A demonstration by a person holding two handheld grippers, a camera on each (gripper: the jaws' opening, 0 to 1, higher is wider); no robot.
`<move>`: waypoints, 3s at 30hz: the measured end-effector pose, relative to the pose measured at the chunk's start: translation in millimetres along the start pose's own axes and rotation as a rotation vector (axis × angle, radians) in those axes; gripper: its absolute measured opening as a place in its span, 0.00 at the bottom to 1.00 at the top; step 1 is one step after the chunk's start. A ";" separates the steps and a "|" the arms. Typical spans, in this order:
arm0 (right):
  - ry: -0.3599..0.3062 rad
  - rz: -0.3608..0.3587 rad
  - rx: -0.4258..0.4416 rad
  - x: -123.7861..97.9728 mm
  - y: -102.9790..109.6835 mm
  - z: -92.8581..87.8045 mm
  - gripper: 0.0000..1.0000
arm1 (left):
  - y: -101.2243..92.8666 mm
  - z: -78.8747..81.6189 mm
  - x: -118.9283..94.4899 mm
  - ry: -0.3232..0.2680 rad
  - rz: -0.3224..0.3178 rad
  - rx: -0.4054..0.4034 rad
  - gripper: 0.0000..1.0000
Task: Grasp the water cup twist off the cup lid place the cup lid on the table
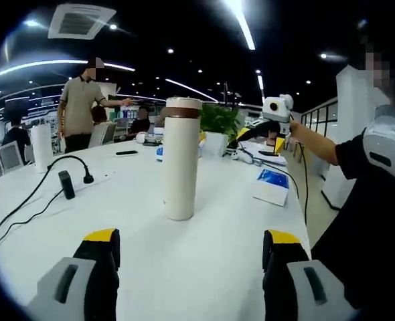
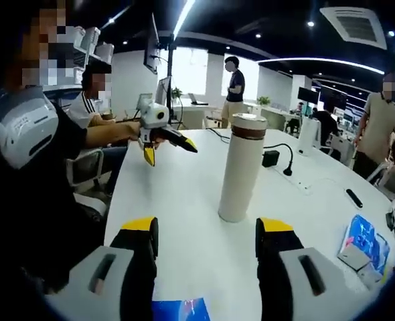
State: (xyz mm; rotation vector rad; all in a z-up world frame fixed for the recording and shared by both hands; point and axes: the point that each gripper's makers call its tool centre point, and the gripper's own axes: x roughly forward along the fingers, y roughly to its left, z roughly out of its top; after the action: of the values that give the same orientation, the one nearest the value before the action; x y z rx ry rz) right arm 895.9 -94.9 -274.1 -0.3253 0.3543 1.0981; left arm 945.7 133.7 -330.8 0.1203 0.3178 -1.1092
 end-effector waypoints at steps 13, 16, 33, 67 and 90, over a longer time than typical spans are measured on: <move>-0.026 -0.003 0.014 2.0 -0.5 -0.7 0.60 | -1.0 -1.4 9.7 -0.006 -0.006 -0.003 0.87; -0.032 0.001 0.015 4.5 0.2 -0.4 0.60 | -1.8 -0.8 11.0 -0.010 -0.006 -0.002 0.87; -0.047 0.024 0.045 21.7 3.8 -6.8 0.60 | -2.3 -1.4 21.4 -0.030 -0.015 -0.013 0.87; -0.089 0.054 0.131 41.8 -0.2 -27.8 0.60 | 0.0 -9.6 50.9 -0.060 -0.049 -0.056 0.87; -0.132 0.028 0.146 47.8 -7.5 -26.6 0.58 | 12.3 -9.6 74.2 -0.107 -0.051 -0.069 0.86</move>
State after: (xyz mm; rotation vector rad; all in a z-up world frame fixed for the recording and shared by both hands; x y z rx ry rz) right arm 919.2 -71.0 -318.1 -0.1176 0.3207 1.1088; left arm 984.9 77.8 -363.7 -0.0091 0.2642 -1.1496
